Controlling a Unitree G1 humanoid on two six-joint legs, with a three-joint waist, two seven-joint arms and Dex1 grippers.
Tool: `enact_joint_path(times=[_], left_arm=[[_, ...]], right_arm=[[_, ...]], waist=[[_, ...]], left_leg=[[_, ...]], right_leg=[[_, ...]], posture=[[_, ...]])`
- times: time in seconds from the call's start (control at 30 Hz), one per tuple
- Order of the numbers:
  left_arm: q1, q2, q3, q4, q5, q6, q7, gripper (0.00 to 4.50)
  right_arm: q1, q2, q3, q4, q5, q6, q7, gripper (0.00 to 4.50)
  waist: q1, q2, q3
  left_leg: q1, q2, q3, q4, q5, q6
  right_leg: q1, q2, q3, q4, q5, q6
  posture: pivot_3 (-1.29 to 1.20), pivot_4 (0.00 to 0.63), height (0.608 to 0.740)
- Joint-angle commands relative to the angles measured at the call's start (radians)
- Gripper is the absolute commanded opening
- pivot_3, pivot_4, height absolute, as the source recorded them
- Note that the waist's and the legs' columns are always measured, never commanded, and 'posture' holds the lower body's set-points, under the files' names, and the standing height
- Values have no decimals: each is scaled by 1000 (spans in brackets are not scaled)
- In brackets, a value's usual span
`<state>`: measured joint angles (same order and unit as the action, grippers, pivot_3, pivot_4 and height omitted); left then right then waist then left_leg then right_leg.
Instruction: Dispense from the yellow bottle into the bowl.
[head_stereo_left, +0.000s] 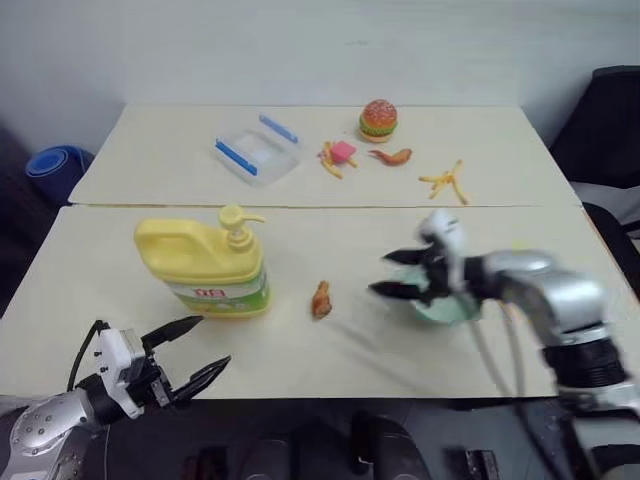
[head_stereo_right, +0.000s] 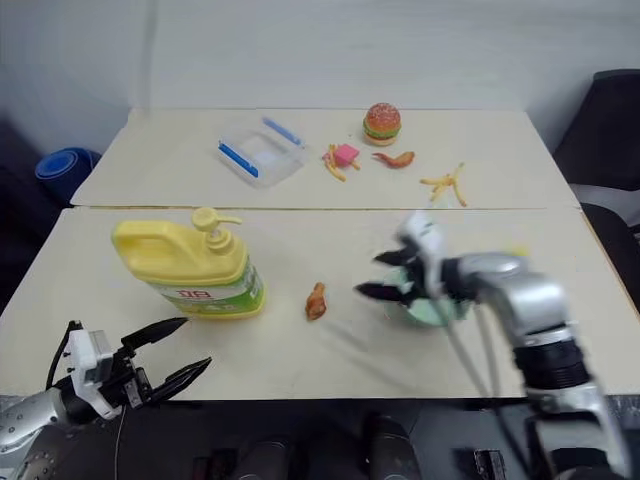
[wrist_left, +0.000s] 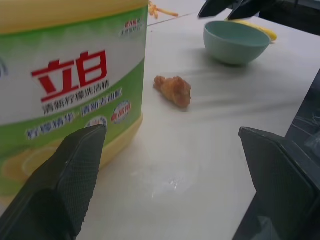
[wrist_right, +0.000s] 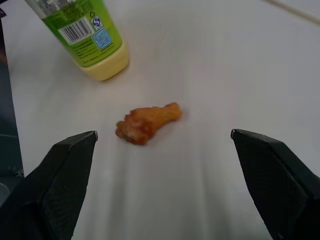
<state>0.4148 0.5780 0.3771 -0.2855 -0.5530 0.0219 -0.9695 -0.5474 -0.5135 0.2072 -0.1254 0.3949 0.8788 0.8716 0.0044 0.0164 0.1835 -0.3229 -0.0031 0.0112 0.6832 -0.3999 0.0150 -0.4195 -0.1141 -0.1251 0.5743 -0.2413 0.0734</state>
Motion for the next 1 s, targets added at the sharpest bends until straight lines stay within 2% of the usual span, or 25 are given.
enact_joint_path(times=[0.03, 0.23, 0.33, 0.53, 0.6, 0.67, 0.77, 0.83, 0.93, 1.0], left_arm=[[7, 14, 28, 0, 1, -20, -15, 4500], [5, 8, 17, -14, 3, -17, -5, 4500], [-6, 4, 12, -27, 0, -13, 8, 4500], [-21, 6, 5, -30, 5, -13, 17, 4500], [-28, 7, -2, -42, -1, -6, 17, 4500], [-34, 11, -17, -77, -24, 23, 18, 4500], [-62, 19, -69, -172, -81, 93, 11, 4500], [-95, 19, -101, -212, -102, 129, 23, 4500], [-141, 12, -143, -238, -102, 159, 40, 4500], [-165, 5, -166, -235, -91, 169, 50, 4500]], right_arm=[[-36, 94, 97, 16, -95, -29, -121, 4453], [-89, 228, 186, 212, -224, -88, -241, 4453], [-102, 282, 201, 303, -241, -121, -234, 3830], [-84, 280, 224, 289, -261, -134, -190, 1741], [-73, 274, 188, 238, -229, -170, -158, 1646], [-64, 240, 134, 129, -151, -139, -85, 1641], [-70, 136, -102, -66, 71, -78, 29, 1641], [-67, 29, -243, -112, 167, -57, 86, 1641], [-32, -160, -351, -23, 115, -131, 120, 1641], [3, -284, -376, 121, 21, -229, 122, 1641]], waist=[[1, -1, 0], [-10, -6, -3], [-12, -5, -3], [-19, -6, -4], [-19, -6, -4], [-16, -5, -3], [-8, -3, -2], [3, -2, -1], [13, -3, -1], [13, -4, -2]], left_leg=[[-1, -1, 0, 0, 0, 1], [-2, -3, 1, 0, 1, 3], [-2, -2, 1, 0, 1, 2], [-1, -2, 1, 0, 2, 2], [-1, -2, 1, 0, 2, 2], [-2, -1, 1, 0, 2, 2], [-3, -2, 1, 0, 2, 3], [-3, -2, 0, 0, 2, 4], [1, -2, -2, 0, 1, 5], [2, -2, -1, 0, 0, 5]], right_leg=[[-1, 0, 0, 0, 0, 0], [0, 0, 1, 1, 2, 2], [-1, 1, 0, 2, 1, 2], [-1, 1, 1, 4, 1, 2], [-1, 1, 1, 5, 1, 2], [-1, 1, 0, 4, 1, 2], [-1, 1, 0, 2, 2, 3], [1, 0, 0, 0, 3, 4], [5, 0, -1, -3, 3, 5], [7, 0, -1, -7, 3, 4]], posture=[[0, 150, 740], [0, 150, 740], [0, 150, 740], [0, 150, 740], [0, 150, 740], [0, 150, 740], [0, 150, 740], [0, 150, 740], [0, 150, 740], [0, 150, 740]])
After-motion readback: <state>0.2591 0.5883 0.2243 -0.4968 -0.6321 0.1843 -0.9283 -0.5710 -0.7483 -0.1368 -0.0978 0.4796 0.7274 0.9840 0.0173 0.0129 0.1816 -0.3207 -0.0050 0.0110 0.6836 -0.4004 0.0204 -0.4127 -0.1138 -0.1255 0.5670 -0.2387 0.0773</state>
